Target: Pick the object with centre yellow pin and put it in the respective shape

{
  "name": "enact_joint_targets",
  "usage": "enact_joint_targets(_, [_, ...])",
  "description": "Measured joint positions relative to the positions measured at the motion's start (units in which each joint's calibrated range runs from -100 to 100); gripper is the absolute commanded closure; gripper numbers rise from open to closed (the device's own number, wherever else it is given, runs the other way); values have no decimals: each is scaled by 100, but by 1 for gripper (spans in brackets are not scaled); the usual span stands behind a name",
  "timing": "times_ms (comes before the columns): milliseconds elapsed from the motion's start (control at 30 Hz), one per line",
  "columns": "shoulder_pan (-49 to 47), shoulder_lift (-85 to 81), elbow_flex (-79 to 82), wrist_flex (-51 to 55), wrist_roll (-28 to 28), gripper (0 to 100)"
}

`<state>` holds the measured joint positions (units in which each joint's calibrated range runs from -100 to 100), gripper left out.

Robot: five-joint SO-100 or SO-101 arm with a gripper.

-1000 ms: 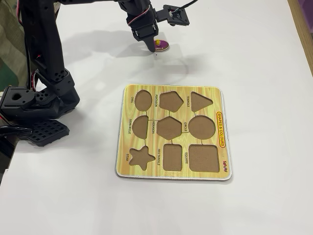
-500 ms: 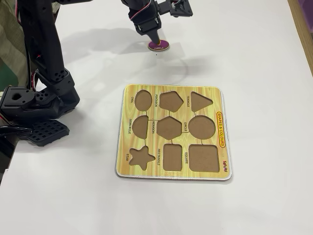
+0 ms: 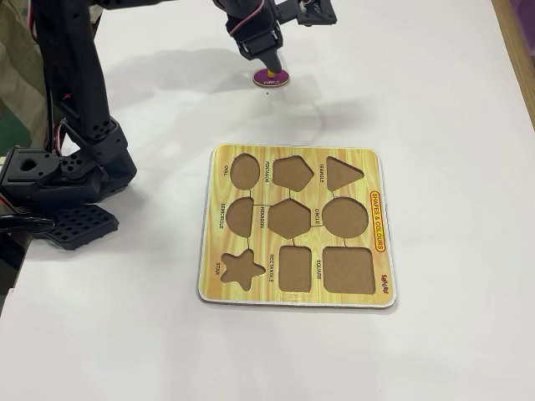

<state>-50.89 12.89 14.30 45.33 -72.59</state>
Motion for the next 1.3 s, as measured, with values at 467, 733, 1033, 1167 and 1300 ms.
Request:
enact_joint_targets(467, [402, 17, 0, 0, 83, 88])
enact_joint_targets(733, [47, 112, 0, 0, 83, 88])
enact_joint_targets(1033, [-28, 137, 0, 0, 83, 88])
enact_joint_targets(1167, [-28, 137, 0, 0, 83, 88])
enact_joint_targets(1300, [-9, 137, 90, 0, 83, 88])
